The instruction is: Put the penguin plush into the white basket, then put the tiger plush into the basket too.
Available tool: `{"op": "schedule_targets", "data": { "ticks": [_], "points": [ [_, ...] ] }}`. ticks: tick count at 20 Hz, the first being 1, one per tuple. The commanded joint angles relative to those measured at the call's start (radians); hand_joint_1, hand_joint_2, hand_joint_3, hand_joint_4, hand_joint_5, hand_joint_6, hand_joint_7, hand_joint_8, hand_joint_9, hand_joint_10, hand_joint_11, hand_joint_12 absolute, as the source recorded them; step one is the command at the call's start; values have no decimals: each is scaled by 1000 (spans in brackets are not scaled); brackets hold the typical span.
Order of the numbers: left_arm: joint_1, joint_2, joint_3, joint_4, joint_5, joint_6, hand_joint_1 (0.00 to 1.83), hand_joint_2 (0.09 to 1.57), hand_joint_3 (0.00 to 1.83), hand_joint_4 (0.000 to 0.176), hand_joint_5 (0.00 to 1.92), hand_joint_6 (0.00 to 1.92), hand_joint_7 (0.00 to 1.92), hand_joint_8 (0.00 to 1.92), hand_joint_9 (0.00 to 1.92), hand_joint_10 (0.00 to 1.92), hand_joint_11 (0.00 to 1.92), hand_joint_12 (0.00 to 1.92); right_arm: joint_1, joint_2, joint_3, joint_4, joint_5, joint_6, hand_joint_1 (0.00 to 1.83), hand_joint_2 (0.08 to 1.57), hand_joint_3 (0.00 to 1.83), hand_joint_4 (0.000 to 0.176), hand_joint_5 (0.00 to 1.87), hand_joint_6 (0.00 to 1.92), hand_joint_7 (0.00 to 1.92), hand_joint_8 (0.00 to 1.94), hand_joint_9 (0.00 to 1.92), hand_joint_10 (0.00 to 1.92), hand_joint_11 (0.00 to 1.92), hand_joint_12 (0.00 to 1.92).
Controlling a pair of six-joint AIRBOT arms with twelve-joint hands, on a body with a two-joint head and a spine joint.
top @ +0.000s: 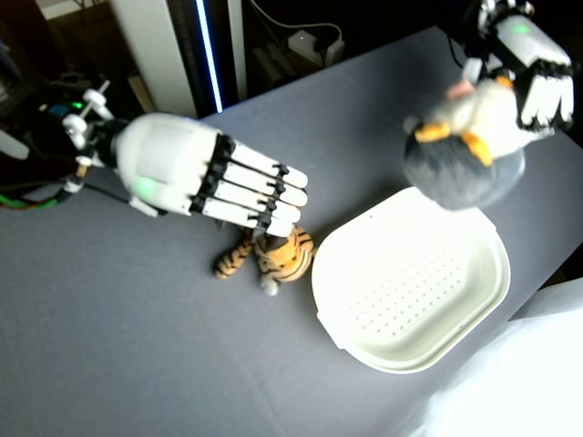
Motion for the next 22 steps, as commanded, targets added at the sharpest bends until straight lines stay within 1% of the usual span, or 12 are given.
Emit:
{"op": "schedule_targets", "data": {
  "ticks": [1,2,3,4,7,10,13,14,15,17,20,22],
  "points": [
    [-41,-7,13,8,-44,36,1359,1063,4,0,1044,751,1116,835,990,964,634,1200,5,2,6,12,125,6,788,1349,1,0,512,1,362,2,346,4,130,555],
    [-81,-21,32,5,17,93,1274,1064,0,0,1021,853,1144,777,985,646,758,1081,5,2,7,11,125,6,786,1348,1,0,512,1,363,2,348,4,130,554],
    [-101,-27,39,5,43,115,1291,965,0,0,914,335,959,323,909,370,655,943,5,2,8,11,125,6,785,1345,0,0,521,5,372,5,354,6,137,555],
    [-111,-32,43,4,54,123,1255,919,0,0,859,94,878,103,843,196,542,905,5,2,8,11,125,6,795,1344,0,0,527,5,384,6,361,6,145,552],
    [-81,-20,31,-17,41,124,1127,887,0,8,591,0,590,0,603,5,280,781,4,2,7,10,125,9,853,1351,0,0,519,2,395,4,369,5,149,545],
    [-56,3,-7,-14,-5,125,1088,824,1,120,247,0,146,0,219,0,194,587,4,5,7,7,126,21,829,1347,0,10,524,2,414,7,383,7,165,542],
    [-39,26,-47,-2,-52,125,1099,816,1,171,65,0,1,0,68,0,129,534,4,23,-4,-1,156,33,854,1331,0,0,493,0,410,0,413,9,236,552],
    [-22,43,-76,6,-90,125,1108,803,0,175,12,0,0,0,17,0,101,523,3,36,-17,-9,171,32,893,1268,0,62,465,0,404,0,402,2,244,511],
    [-6,58,-103,16,-126,122,1097,792,0,176,2,0,0,0,3,0,84,517,3,47,-26,-22,175,30,918,1226,3,72,455,0,385,0,391,0,264,441],
    [37,87,-151,71,-192,58,997,751,0,176,0,0,0,0,0,0,5,427,1,63,-40,-49,175,28,915,1170,0,130,427,0,343,0,366,0,315,299],
    [123,144,-233,188,-317,-98,854,750,0,176,0,0,0,0,0,0,0,62,-15,77,-50,-77,172,28,963,1105,0,122,377,0,267,0,309,0,272,253],
    [187,179,-293,229,-404,-144,805,692,0,176,0,0,0,0,0,0,0,2,-40,81,-47,-86,123,28,986,1054,0,151,274,0,181,0,201,0,210,223]
  ]
}}
